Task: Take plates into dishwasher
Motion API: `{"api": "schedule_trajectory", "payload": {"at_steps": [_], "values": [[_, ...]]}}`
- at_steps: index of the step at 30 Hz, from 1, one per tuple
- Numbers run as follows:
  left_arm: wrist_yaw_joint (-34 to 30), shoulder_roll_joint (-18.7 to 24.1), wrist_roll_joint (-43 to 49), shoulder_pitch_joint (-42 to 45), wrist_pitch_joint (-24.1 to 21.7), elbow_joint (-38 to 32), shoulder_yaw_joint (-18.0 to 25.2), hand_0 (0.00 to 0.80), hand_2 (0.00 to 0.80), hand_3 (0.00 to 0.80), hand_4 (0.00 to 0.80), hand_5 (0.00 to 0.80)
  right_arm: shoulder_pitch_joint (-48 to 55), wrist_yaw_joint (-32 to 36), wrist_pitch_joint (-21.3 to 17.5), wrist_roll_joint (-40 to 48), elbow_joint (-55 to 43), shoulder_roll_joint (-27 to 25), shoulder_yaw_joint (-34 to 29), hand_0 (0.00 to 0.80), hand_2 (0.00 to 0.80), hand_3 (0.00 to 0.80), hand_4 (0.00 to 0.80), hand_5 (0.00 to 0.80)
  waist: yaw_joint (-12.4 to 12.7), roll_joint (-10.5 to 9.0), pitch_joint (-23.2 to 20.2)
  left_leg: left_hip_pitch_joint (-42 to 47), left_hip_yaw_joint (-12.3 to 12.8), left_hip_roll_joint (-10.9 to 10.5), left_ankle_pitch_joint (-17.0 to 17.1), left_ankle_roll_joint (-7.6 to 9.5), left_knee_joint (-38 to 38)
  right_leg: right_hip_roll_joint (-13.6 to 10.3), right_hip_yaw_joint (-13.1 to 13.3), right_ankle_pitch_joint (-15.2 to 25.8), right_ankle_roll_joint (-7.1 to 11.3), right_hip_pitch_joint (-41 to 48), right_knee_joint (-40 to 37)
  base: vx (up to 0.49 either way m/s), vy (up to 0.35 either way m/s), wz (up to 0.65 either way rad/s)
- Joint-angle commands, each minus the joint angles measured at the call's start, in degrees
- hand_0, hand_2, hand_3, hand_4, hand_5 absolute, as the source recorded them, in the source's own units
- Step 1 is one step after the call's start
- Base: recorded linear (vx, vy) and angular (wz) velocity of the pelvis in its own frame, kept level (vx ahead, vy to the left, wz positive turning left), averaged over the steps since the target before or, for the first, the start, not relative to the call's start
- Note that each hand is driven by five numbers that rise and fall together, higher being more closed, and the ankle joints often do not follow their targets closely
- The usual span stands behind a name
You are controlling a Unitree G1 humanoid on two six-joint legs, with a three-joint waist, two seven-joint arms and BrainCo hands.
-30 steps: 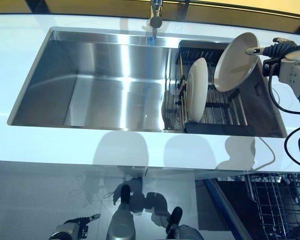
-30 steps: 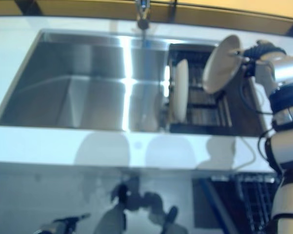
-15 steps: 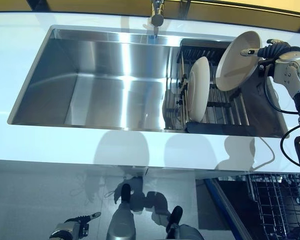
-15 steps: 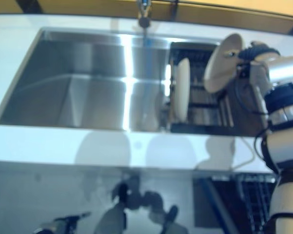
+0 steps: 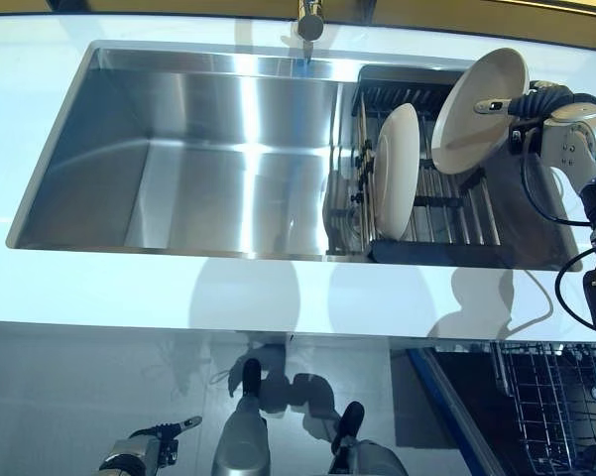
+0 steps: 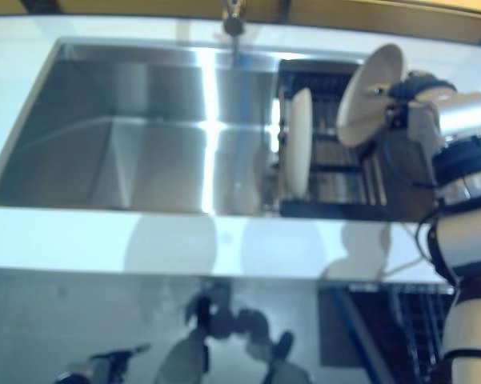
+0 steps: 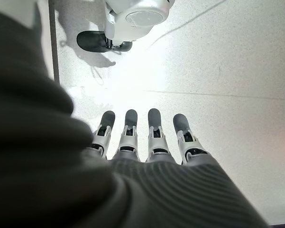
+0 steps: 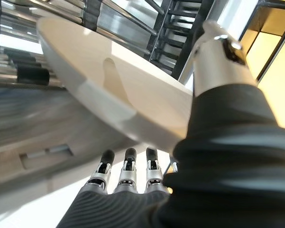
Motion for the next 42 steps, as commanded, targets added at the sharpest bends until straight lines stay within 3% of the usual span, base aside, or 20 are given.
{"api": "schedule_trajectory", "payload": {"at_steps": [1,6,8,9,10,24,36,39,42], "values": [[1.15,1.06,-2.21,-2.15,1.24,1.51,-3.98,0.0,0.0,0.0,0.0,0.0,-4.39,0.15,-1.3,-1.75,-2.57,-1.17,3.18,0.0,0.0,0.0,0.0,0.0,-0.59,-0.91,0.71,1.47,1.69,0.03,-2.2,-2.23,-0.21,-1.48,3.04,2.96,1.64,-3.29,0.57,0.0,0.0,0.0],[1.44,0.88,-2.91,-2.55,1.64,1.01,-3.94,0.0,0.0,0.0,0.0,0.0,-4.17,0.66,-1.02,-2.44,-3.06,-0.77,2.94,0.0,0.0,0.0,0.0,0.0,-0.6,-0.8,1.03,1.31,1.69,0.03,-2.18,-2.2,-0.21,-1.43,3.09,2.93,1.58,-3.52,0.62,0.0,0.0,0.0],[1.5,0.87,-3.08,-2.63,1.83,0.86,-3.92,0.0,0.0,0.0,0.0,0.0,-4.12,0.72,-1.07,-2.52,-3.17,-0.67,2.96,0.163,0.163,0.163,0.163,0.163,-0.59,-0.79,1.1,1.31,1.68,0.06,-2.16,-2.19,-0.21,-1.46,3.04,2.94,1.58,-3.52,0.64,0.0,0.0,0.0],[1.65,0.84,-3.25,-2.77,1.86,0.81,-3.91,0.0,0.0,0.0,0.0,0.0,-4.08,1.07,-1.45,-3.07,-3.28,-0.59,3.01,0.687,0.687,0.687,0.687,0.687,-0.6,-0.81,1.25,1.27,1.69,0.07,-2.14,-2.2,-0.21,-1.44,3.02,2.96,1.59,-3.61,0.7,0.0,0.0,0.0],[1.69,0.85,-3.37,-2.81,1.85,0.82,-3.96,0.0,0.0,0.0,0.0,0.0,-4.09,1.02,-1.51,-3.35,-3.31,-0.58,3.02,0.8,0.8,0.8,0.8,0.8,-0.6,-0.81,1.29,1.28,1.69,0.07,-2.14,-2.21,-0.21,-1.44,3.01,2.96,1.59,-3.62,0.72,0.0,0.0,0.0],[2.11,0.92,-3.15,-2.63,1.04,0.96,-4.28,0.0,0.0,0.0,0.0,0.0,-8.37,-3.87,-0.22,-11.9,-2.28,-2.61,6.5,0.8,0.8,0.8,0.8,0.8,-0.52,-1.1,0.75,1.63,1.66,0.0,-2.26,-2.11,-0.21,-1.39,3.02,3.18,1.84,-3.39,0.51,0.0,0.0,0.0],[1.48,1.49,-1.4,-0.96,-0.83,2.32,-4.17,0.0,0.0,0.0,0.0,0.0,-11.59,-9.49,-3.03,-11.84,-1.17,-4.25,8.61,0.8,0.8,0.8,0.8,0.8,-0.56,-1.8,-2.96,3.57,1.43,-0.06,-2.93,-2.11,-0.21,-1.21,2.98,2.65,1.9,-0.91,-0.11,0.006,-0.006,0.0],[1.28,1.62,0.08,-0.18,-1.57,3.11,-3.95,0.0,0.0,0.0,0.0,0.0,-12.33,-8.77,-3.37,-13.97,-1.51,-5.41,9.2,0.8,0.8,0.8,0.8,0.8,-0.7,-2.29,-4.29,4.55,1.46,0.03,-3.25,-2.11,-0.21,-1.07,3.1,2.29,1.89,0.06,-0.11,0.059,-0.041,0.01],[1.13,2.13,1.56,0.8,-1.8,3.88,-3.78,0.0,0.0,0.0,0.0,0.0,-14.65,-6.13,-3.67,-22.66,-2.56,-7.74,11.92,0.8,0.8,0.8,0.8,0.8,-1.05,-3.13,-6.32,5.81,1.89,0.44,-3.69,-2.12,-0.21,-0.72,3.62,1.61,1.8,1.17,-0.11,0.035,-0.047,-0.03]]}}
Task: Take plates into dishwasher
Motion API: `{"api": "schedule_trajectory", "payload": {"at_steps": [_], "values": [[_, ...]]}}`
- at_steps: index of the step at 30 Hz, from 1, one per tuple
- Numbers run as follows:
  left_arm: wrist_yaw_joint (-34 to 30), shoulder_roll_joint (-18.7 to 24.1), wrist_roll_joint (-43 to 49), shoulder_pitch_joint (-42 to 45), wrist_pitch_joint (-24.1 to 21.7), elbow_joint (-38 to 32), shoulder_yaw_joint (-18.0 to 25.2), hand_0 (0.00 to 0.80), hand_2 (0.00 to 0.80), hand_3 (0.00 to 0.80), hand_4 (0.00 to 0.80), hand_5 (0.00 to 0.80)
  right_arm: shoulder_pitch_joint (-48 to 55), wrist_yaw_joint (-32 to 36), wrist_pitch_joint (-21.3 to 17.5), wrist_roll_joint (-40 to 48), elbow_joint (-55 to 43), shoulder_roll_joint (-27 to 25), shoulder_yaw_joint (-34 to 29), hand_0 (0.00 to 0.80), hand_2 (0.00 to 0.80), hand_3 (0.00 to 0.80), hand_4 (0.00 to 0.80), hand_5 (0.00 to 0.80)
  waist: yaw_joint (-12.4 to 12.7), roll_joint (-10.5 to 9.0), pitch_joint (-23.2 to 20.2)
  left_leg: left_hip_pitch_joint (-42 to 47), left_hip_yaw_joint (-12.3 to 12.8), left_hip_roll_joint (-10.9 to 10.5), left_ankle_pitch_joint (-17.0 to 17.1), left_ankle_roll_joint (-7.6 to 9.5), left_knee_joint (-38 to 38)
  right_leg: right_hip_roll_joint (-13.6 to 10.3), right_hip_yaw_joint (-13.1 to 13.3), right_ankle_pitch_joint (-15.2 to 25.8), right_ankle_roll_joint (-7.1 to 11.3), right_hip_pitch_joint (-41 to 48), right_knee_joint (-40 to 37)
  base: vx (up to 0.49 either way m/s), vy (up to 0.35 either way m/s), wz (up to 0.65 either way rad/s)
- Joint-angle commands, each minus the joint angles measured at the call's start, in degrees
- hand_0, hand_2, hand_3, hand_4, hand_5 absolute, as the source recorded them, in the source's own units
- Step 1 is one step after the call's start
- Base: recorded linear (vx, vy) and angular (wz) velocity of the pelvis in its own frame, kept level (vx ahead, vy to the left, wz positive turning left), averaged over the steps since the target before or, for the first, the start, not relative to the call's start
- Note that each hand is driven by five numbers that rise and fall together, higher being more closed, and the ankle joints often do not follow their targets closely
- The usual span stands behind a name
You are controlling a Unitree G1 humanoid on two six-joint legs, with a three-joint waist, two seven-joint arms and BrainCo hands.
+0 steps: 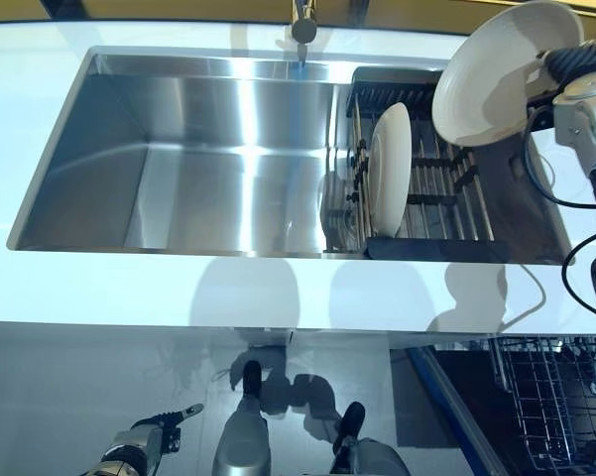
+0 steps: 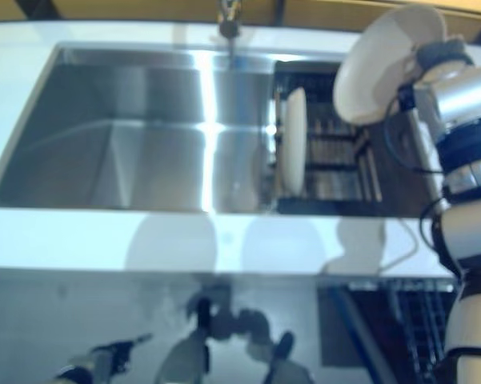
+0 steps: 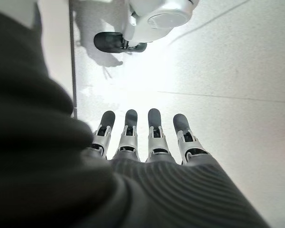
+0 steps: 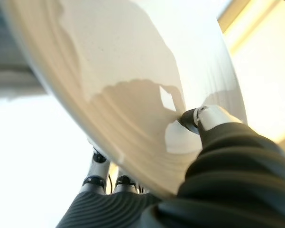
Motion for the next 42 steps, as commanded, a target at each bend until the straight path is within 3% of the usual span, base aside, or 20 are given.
{"api": "schedule_trajectory", "payload": {"at_steps": [1,5,14,25,32,37,42], "values": [[0.21,2.29,2.58,2.11,-0.81,3.88,-3.87,0.0,0.0,0.0,0.0,0.0,-8.95,1.55,-3.9,-10.34,-1.8,-6.28,9.53,0.8,0.8,0.8,0.8,0.8,0.09,-3.57,-7.47,2.87,2.04,0.42,-3.77,-2.04,-0.19,-0.77,3.53,1.5,1.85,-1.75,-0.08,0.015,-0.069,-0.05],[-0.56,2.64,4.35,3.2,-1.83,4.64,-3.54,0.0,0.0,0.0,0.0,0.0,-11.23,3.24,-5.42,-12.19,-1.19,-9.27,12.94,0.8,0.8,0.8,0.8,0.8,-0.4,-4.45,-9.63,4.52,3.17,1.14,-4.51,-2.11,-0.19,-0.69,3.7,1.16,2.05,-0.85,-0.08,0.011,-0.061,-0.06],[-2.11,3.21,9.73,5.84,-4.12,4.76,-2.85,0.0,0.0,0.0,0.0,0.0,-11.89,13.73,-10.06,-26.95,-3.49,-16.12,19.05,0.8,0.8,0.8,0.8,0.8,-2.44,-5.14,-13.82,8.3,6.28,3.34,-5.56,-2.45,-0.19,-0.39,5.11,0.52,2.43,0.66,-0.08,0.02,-0.048,-0.18],[-4.18,2.65,13.56,7.51,-4.87,3.72,-2.65,0.0,0.0,0.0,0.0,0.0,-3.25,20.43,-16.76,-36.44,-5.69,-25.63,15.59,0.8,0.8,0.8,0.8,0.8,-6.1,-4.5,-15.29,10.96,9.62,5.75,-5.6,-3.33,-0.19,1.03,7.84,0.1,2.2,0.71,-0.08,0.008,-0.033,-0.23],[-4.74,2.33,15.61,8.81,-6.43,3.28,-1.92,0.0,0.0,0.0,0.0,0.0,11.1,22.77,-22.4,-39.27,-9.31,-33.46,7.04,0.8,0.8,0.8,0.8,0.8,-9.68,-3.78,-14.89,11.66,11.91,6.83,-5.45,-3.86,-0.19,2.01,10.43,0.59,2.19,-0.79,-0.08,-0.019,-0.035,-0.22],[-5.31,2.27,16.64,8.62,-6.69,3.0,-1.41,0.0,0.0,0.0,0.0,0.0,22.09,23.77,-24.82,-41.24,-11.15,-35.37,-1.4,0.8,0.8,0.8,0.8,0.8,-11.84,-3.01,-14.35,11.99,13.38,7.07,-5.52,-3.94,-0.19,2.35,11.94,0.83,2.13,-1.77,-0.08,-0.028,-0.01,-0.2],[-5.99,2.3,16.84,7.66,-6.67,3.16,-0.95,0.0,0.0,0.0,0.0,0.0,37.0,23.86,-26.49,-40.94,-13.47,-35.45,-13.97,0.8,0.8,0.8,0.8,0.8,-13.86,-2.5,-13.48,11.95,14.45,7.16,-5.66,-3.94,-0.19,2.5,13.16,1.13,2.12,-2.86,-0.08,-0.044,-0.004,-0.16]]}}
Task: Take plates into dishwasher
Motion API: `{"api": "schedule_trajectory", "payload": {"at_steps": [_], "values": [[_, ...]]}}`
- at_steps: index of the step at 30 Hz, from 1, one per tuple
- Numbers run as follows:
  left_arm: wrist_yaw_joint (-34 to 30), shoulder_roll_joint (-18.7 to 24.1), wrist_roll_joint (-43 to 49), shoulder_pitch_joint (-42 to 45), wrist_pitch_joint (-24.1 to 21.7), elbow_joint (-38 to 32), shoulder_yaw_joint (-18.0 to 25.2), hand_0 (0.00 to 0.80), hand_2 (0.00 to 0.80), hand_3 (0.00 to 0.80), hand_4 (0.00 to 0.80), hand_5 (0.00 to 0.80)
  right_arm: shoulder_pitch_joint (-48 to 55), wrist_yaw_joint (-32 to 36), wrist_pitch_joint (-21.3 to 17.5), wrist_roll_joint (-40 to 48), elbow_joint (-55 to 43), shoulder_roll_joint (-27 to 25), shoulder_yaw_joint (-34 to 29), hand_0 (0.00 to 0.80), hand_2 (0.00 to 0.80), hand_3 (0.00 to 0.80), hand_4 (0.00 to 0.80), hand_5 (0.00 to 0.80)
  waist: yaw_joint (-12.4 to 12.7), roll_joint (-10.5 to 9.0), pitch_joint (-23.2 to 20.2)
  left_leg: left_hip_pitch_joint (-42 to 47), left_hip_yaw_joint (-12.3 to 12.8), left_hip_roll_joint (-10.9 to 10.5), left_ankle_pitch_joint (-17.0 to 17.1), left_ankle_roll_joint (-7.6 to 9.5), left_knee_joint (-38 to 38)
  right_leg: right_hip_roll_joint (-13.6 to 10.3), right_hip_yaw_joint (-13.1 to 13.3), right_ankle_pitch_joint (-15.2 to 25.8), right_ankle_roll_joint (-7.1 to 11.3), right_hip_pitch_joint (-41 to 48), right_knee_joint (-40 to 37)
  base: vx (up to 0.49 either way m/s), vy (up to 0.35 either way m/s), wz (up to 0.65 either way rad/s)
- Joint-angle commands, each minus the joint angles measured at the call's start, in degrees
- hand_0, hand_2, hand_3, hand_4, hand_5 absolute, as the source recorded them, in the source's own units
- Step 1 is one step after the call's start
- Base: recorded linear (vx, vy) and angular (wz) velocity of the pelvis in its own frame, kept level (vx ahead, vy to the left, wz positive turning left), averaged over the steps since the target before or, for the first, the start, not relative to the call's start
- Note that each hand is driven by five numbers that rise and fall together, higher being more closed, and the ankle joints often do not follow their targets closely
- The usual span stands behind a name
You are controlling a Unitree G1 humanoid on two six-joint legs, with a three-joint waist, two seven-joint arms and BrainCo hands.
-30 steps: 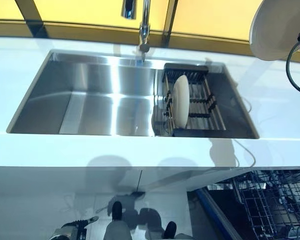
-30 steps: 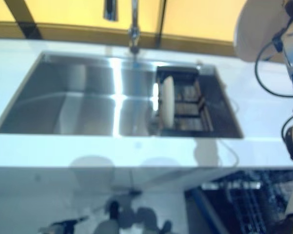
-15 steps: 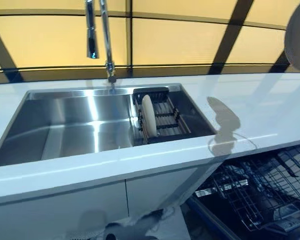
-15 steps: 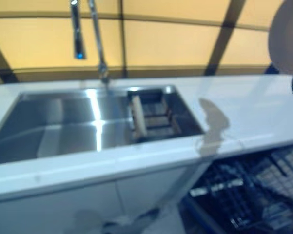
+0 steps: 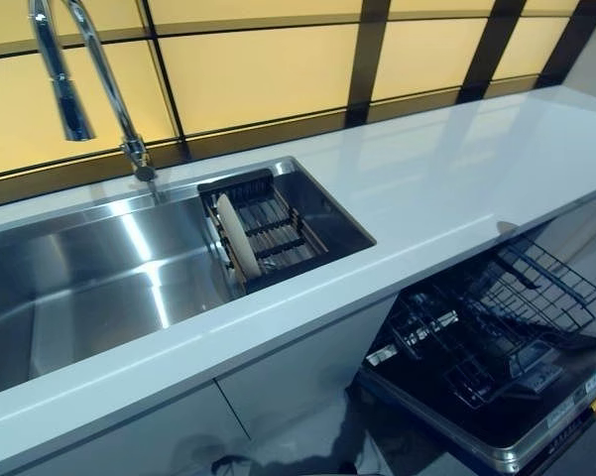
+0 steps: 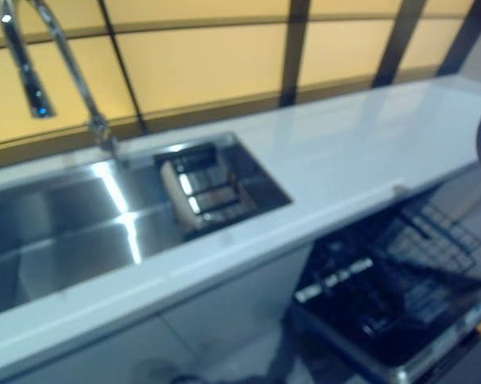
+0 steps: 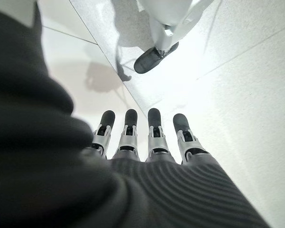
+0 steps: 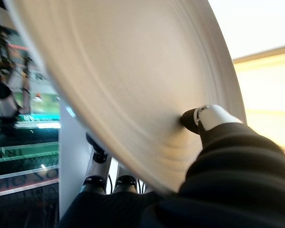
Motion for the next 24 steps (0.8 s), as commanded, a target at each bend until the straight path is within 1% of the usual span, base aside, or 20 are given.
{"api": "schedule_trajectory", "payload": {"at_steps": [1,3,6,10,15,20,24], "values": [[-0.66,3.34,3.07,-4.15,-0.4,1.3,-0.86,0.0,0.0,0.0,0.0,0.0,0.03,-1.39,-2.07,-1.8,-3.3,-2.01,-5.61,0.8,0.8,0.8,0.8,0.8,0.08,-4.27,3.46,5.41,0.37,1.62,-3.07,-1.5,0.16,-0.76,0.42,-0.08,3.72,0.32,0.16,-0.035,-0.01,-0.02],[-0.74,3.65,2.99,-4.47,-0.27,1.27,-0.93,0.0,0.0,0.0,0.0,0.0,6.1,-1.34,-2.5,-1.81,-4.56,-1.41,-10.76,0.8,0.8,0.8,0.8,0.8,-0.27,-4.19,3.66,5.32,0.54,1.64,-3.17,-1.48,0.16,-0.74,0.69,-0.1,3.73,0.1,0.16,-0.035,-0.014,-0.06],[-0.66,3.67,3.16,-4.91,0.01,1.07,-0.56,0.0,0.0,0.0,0.0,0.0,12.76,-1.66,-3.57,-2.14,-5.82,0.31,-15.9,0.8,0.8,0.8,0.8,0.8,-0.77,-3.8,3.9,5.19,0.6,1.68,-3.23,-1.51,0.16,-0.77,0.92,-0.07,3.7,-0.19,0.16,-0.032,-0.014,-0.06],[-1.02,4.12,3.28,-5.81,0.45,0.53,-0.54,0.0,0.0,0.0,0.0,0.0,18.11,-1.73,-3.99,-3.86,-8.15,3.15,-19.53,0.8,0.8,0.8,0.8,0.8,-0.86,-3.25,4.51,5.02,0.53,1.57,-3.29,-1.45,0.16,-0.81,1.1,0.03,3.62,-0.58,0.16,-0.041,-0.009,-0.08],[-1.72,3.84,3.05,-6.76,1.15,0.0,-0.91,0.0,0.0,0.0,0.0,0.0,17.71,-1.48,-4.4,-5.81,-8.73,6.24,-18.05,0.8,0.8,0.8,0.8,0.8,-0.57,-2.51,5.04,4.97,0.49,1.47,-3.36,-1.37,0.16,-1.04,0.89,0.13,3.56,-0.84,0.16,-0.007,0.0,-0.01],[-1.71,3.44,2.84,-7.48,1.86,-0.33,-1.1,0.0,0.0,0.0,0.0,0.0,15.97,-2.08,-3.8,-6.76,-7.98,9.28,-15.41,0.8,0.8,0.8,0.8,0.8,-0.02,-1.91,5.57,4.41,-0.06,1.33,-3.28,-1.29,0.16,-1.27,0.49,0.15,3.52,-1.15,0.16,-0.016,-0.003,0.0],[-2.08,3.5,3.4,-7.95,2.32,-0.72,-1.64,0.0,0.0,0.0,0.0,0.0,13.78,-2.74,-1.89,-8.29,-6.89,11.8,-12.79,0.8,0.8,0.8,0.8,0.8,0.93,-1.48,6.15,3.9,-0.76,1.2,-3.15,-1.34,0.16,-1.57,-0.23,0.23,3.56,-1.35,0.16,-0.035,-0.02,0.04]]}}
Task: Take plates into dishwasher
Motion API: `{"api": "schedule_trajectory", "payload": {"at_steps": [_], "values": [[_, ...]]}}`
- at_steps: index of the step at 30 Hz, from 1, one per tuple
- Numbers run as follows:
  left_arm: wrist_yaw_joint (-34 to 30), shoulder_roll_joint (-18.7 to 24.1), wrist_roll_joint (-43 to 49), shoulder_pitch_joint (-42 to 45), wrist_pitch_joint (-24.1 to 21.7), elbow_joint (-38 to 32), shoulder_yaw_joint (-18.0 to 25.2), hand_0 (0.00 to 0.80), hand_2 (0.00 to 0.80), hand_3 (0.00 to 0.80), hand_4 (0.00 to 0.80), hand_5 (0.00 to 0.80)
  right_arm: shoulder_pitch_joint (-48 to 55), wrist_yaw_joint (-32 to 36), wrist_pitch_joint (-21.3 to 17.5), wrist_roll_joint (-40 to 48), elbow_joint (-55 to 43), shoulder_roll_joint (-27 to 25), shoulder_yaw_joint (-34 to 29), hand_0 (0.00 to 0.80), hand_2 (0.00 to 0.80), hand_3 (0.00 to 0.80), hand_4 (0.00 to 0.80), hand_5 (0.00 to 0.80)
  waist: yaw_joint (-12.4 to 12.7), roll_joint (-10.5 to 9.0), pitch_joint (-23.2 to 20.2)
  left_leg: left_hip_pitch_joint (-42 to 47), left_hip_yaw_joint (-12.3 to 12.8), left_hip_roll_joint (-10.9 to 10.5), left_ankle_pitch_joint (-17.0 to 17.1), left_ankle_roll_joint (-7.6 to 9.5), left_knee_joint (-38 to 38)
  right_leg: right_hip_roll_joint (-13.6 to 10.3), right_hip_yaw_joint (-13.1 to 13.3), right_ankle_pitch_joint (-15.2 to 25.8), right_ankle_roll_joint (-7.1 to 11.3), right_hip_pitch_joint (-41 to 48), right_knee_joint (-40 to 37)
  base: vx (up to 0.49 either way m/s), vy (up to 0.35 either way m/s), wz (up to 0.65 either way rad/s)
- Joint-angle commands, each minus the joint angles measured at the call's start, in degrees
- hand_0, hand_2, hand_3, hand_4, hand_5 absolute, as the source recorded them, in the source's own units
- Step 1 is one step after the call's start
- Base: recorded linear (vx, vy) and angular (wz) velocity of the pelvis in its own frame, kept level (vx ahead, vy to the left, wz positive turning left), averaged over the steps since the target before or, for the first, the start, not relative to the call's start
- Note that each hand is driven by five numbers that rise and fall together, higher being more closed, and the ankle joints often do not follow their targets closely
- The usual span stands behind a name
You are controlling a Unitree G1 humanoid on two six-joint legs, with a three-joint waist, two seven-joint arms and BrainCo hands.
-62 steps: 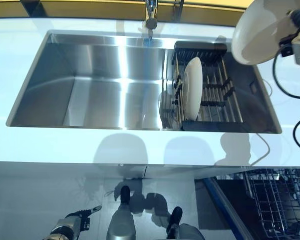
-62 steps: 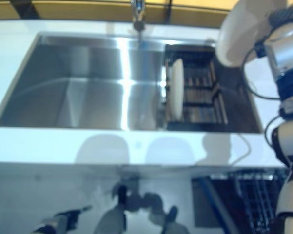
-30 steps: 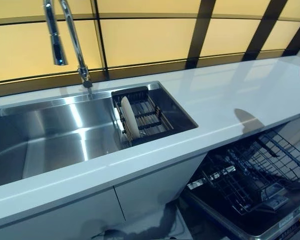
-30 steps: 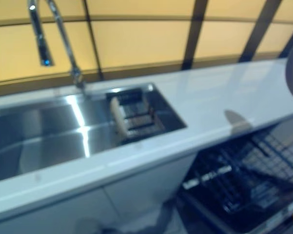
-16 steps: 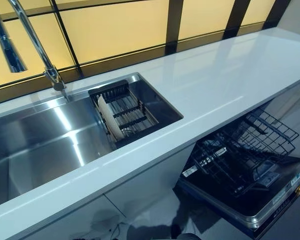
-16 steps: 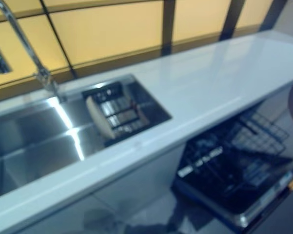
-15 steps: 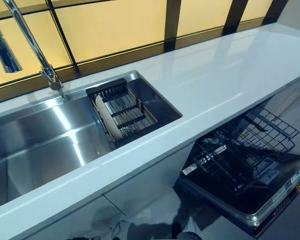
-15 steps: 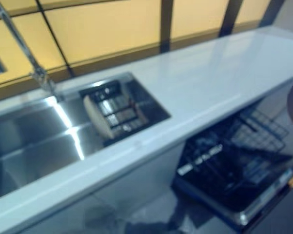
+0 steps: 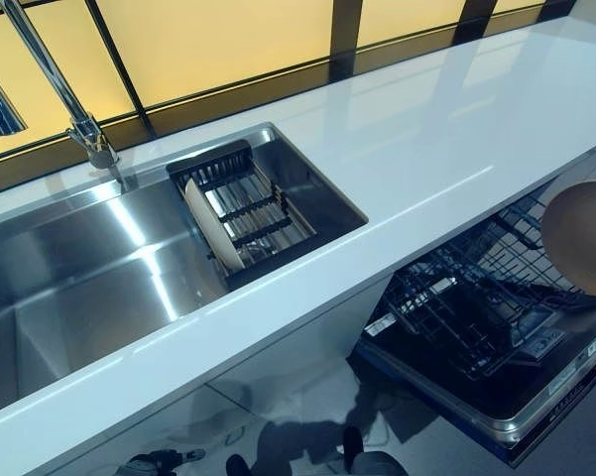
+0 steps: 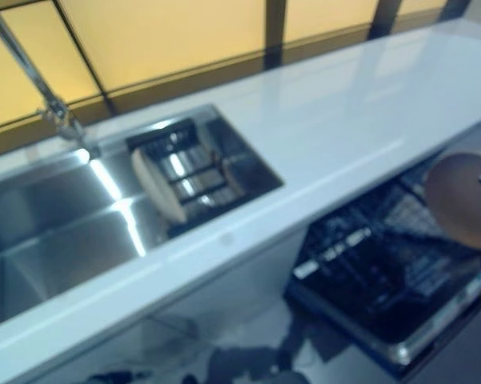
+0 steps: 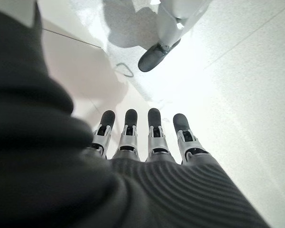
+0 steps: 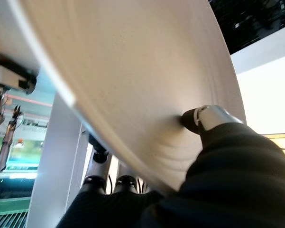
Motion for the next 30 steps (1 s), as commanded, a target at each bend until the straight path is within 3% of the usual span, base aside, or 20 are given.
{"api": "schedule_trajectory", "payload": {"at_steps": [1,11,22,30], "values": [[-0.54,3.51,2.27,-2.93,0.85,0.45,-1.76,0.0,0.0,0.0,0.0,0.0,-7.71,-3.03,1.76,-3.38,0.81,1.76,2.94,0.8,0.8,0.8,0.8,0.8,2.15,-3.84,0.69,4.28,-1.56,1.08,-2.96,-0.94,-0.07,-1.98,-0.84,0.36,3.71,-0.57,0.14,-0.045,-0.015,0.08],[-1.49,3.34,1.95,-4.15,1.03,-1.03,-3.12,0.0,0.0,0.0,0.0,0.0,-13.39,-2.76,3.59,-11.71,6.37,7.79,12.1,0.8,0.8,0.8,0.8,0.8,4.48,-2.15,1.88,3.01,-2.94,0.51,-2.49,-1.13,-0.07,-2.93,-2.69,0.51,3.72,-0.9,0.14,-0.033,0.002,0.05],[-1.94,3.29,1.82,-4.9,1.4,-1.74,-3.48,0.0,0.0,0.0,0.0,0.0,-13.94,-2.03,7.97,-11.5,9.7,14.21,15.15,0.8,0.8,0.8,0.8,0.8,5.96,-1.02,2.42,2.41,-3.63,0.21,-2.19,-1.1,-0.07,-3.64,-3.72,0.63,3.68,-0.83,0.14,-0.016,-0.005,0.07],[-1.76,2.61,1.4,-6.22,2.25,-2.02,-3.74,0.0,0.0,0.0,0.0,0.0,-13.34,-2.7,7.79,-11.68,15.17,18.76,15.36,0.8,0.8,0.8,0.8,0.8,6.71,0.3,3.23,1.93,-4.34,-0.21,-2.01,-1.03,-0.07,-4.24,-4.05,0.68,3.55,-0.77,0.14,-0.013,0.006,0.05]]}}
